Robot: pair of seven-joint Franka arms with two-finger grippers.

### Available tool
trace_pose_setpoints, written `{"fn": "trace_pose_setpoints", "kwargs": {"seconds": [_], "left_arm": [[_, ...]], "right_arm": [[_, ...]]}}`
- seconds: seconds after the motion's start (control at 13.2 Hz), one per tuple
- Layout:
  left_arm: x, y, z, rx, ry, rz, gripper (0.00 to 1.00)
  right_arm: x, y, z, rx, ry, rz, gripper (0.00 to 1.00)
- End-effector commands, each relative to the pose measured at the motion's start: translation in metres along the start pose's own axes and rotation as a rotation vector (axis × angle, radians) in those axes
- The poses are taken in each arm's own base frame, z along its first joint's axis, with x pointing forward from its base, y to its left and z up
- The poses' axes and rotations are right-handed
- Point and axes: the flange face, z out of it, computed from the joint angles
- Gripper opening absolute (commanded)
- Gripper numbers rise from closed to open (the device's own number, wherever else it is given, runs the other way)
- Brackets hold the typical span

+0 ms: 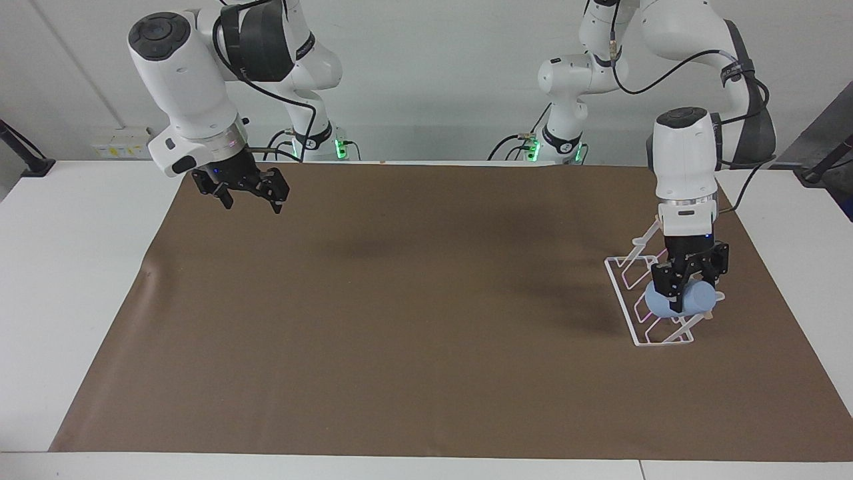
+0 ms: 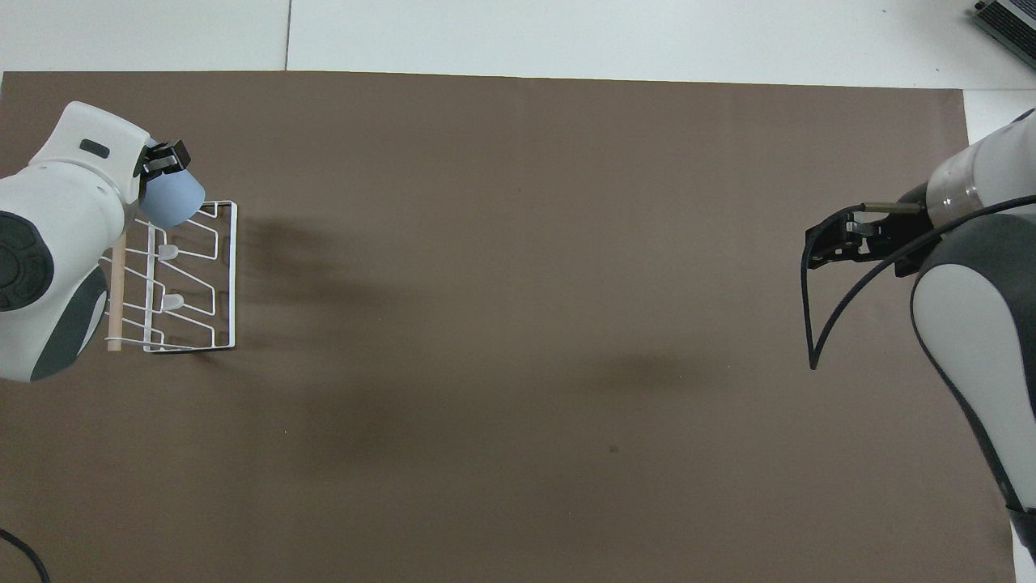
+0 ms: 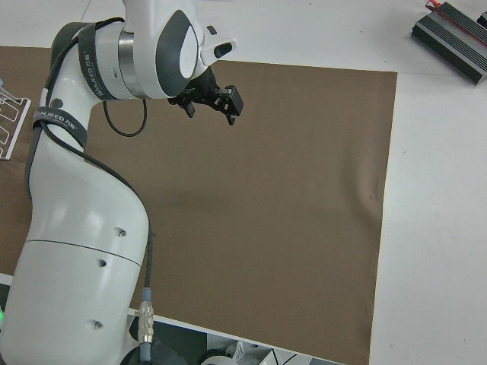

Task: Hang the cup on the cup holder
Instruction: 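Lower the blue cup onto the rack peg with the left gripper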

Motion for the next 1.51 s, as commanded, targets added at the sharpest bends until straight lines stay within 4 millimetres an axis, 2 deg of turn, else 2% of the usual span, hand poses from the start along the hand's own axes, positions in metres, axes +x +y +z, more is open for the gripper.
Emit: {"fn": "trace_pose_setpoints", "kwargs": {"seconds": [0.0,0.08,0.15,0.23,0.3,0.83,0.98,1.28,1.43], "left_arm": [[-0.010,-0.013,0.001,0.001,0.023,0.007,0.00],[-0.011,-0.013,0.001,0.001,0.022,0.007,0.02],[-0.013,-0.013,0.002,0.003,0.016,0.009,0.36],[-0.013,-0.014,0.001,0.006,0.015,0.008,0.91],[-0.013,-0.012,0.000,0.008,0.012,0.011,1.00],[-0.001,-0.004,-0.005,0.072,-0.037,0.021,1.00],[-0.007,0.014,-0.013,0.055,-0.078,-0.001,1.00],[0.010,0.045,-0.053,0.063,-0.197,-0.075,1.00],[0.015,0.044,-0.073,0.041,-0.239,-0.108,1.00]], "right_arm": [[0.003,0.013,0.005,-0.001,0.004,0.045,1.00],[0.005,0.021,0.005,0.001,0.017,0.059,1.00],[0.007,0.023,0.005,0.004,0.032,0.063,1.00],[0.009,0.022,0.005,0.006,0.047,0.062,1.00],[0.010,0.022,0.006,0.007,0.050,0.062,1.00],[0.008,0.019,0.006,0.003,0.040,0.045,1.00],[0.008,0.018,0.006,0.003,0.040,0.043,1.00],[0.008,0.019,0.006,0.003,0.040,0.045,1.00],[0.008,0.019,0.006,0.003,0.040,0.045,1.00]]}}
